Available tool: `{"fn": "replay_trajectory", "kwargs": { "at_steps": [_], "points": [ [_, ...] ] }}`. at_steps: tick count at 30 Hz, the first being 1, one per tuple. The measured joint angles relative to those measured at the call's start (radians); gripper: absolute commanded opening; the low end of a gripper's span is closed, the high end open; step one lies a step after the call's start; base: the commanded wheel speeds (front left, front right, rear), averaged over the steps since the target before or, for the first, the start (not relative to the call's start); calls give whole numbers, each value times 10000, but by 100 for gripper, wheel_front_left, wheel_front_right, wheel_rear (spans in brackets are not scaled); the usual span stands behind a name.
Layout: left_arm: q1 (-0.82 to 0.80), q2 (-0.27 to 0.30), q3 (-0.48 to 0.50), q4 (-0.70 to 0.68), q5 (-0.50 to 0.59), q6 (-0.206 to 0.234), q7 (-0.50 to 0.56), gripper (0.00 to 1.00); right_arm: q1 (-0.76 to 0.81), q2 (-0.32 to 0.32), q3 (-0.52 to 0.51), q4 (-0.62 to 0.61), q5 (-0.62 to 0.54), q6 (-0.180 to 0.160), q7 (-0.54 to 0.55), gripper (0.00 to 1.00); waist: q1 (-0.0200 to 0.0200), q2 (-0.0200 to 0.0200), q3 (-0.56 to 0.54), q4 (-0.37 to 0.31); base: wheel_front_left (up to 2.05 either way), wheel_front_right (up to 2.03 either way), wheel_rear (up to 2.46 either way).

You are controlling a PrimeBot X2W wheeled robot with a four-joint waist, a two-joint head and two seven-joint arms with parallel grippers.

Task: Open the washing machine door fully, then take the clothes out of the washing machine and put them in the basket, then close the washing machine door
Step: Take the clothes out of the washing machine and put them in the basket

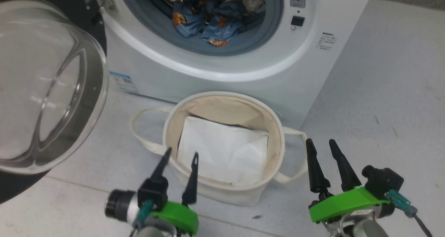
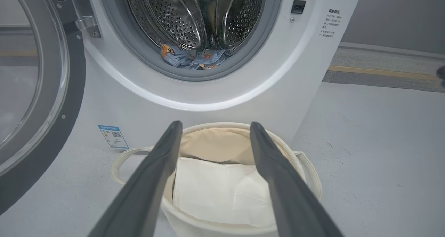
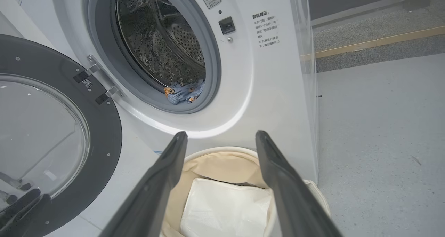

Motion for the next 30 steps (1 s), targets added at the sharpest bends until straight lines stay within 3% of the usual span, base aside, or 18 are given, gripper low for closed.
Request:
{"fn": "replay_trajectory", "kwargs": {
  "at_steps": [7, 14, 21, 30],
  "points": [
    [-1613, 138, 495, 529, 276, -10, 0, 100, -158, 0, 31, -332, 0, 0, 0, 100, 0, 0, 920, -321, 0, 0, 0],
    [-4235, 619, 694, 1685, 671, -236, 100, 100, -1203, -4, 79, -759, -33, 0, 0, 100, 0, 0, 2293, -732, 0, 0, 0],
    [-6805, 1047, 1231, 2556, 782, 90, 529, 100, -1853, -10, 205, -872, 17, 0, 0, 100, 1, 0, 3682, -1183, 0, 0, 0],
    [-9486, 1521, 915, 4086, 1659, 230, 1634, 100, -2581, -15, 523, -978, 138, 0, 0, 100, 2, -1, 4911, -1691, 0, 0, 0]
  ]
}}
